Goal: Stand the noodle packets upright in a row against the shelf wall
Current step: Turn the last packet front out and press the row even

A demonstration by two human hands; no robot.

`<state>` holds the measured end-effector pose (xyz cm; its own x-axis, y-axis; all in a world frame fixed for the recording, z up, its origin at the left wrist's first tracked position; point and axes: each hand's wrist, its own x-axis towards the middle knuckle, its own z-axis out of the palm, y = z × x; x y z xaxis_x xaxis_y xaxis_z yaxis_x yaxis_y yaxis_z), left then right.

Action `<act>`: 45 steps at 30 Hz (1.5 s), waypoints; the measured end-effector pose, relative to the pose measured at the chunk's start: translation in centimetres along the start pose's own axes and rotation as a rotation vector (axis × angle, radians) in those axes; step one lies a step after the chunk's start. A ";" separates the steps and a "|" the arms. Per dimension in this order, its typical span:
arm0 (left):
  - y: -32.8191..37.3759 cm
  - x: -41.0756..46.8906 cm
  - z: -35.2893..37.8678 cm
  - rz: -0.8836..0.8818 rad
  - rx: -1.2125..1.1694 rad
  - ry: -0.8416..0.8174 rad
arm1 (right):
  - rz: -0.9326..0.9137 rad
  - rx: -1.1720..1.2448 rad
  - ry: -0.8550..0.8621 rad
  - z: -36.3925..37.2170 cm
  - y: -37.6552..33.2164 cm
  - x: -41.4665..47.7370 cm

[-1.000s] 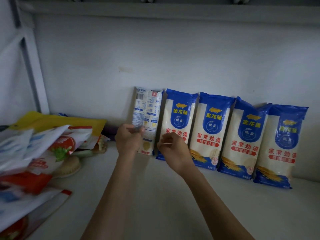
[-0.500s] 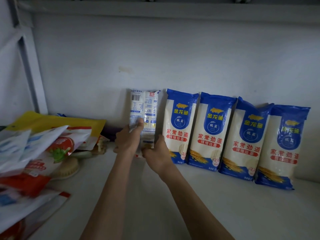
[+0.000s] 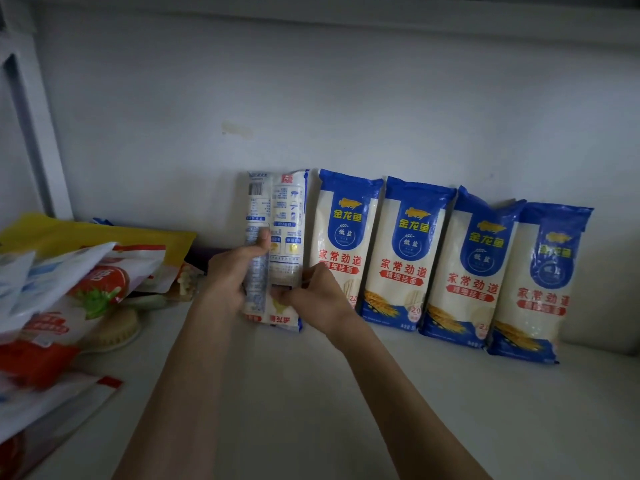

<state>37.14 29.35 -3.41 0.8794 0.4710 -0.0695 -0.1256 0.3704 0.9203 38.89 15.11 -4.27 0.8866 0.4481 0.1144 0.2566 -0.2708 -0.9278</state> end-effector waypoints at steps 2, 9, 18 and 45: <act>0.0 -0.3 0.5 -0.032 -0.005 -0.125 | -0.039 0.022 -0.017 -1.1 -0.6 -0.8; 0.3 -2.9 5.2 0.016 0.090 -0.410 | 0.068 0.081 -0.093 -8.2 -2.9 -4.1; -0.7 -4.1 8.5 0.069 0.296 -0.533 | 0.103 0.088 -0.025 -14.5 -1.5 -6.2; -2.0 -3.8 8.6 -0.473 0.119 -0.965 | -0.390 -0.271 0.027 -17.3 -3.6 -7.1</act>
<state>37.96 19.95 -1.71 0.8245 -0.5475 -0.1429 0.3209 0.2443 0.9151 38.33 -1.85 4.36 0.7130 0.5394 0.4480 0.6601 -0.3007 -0.6884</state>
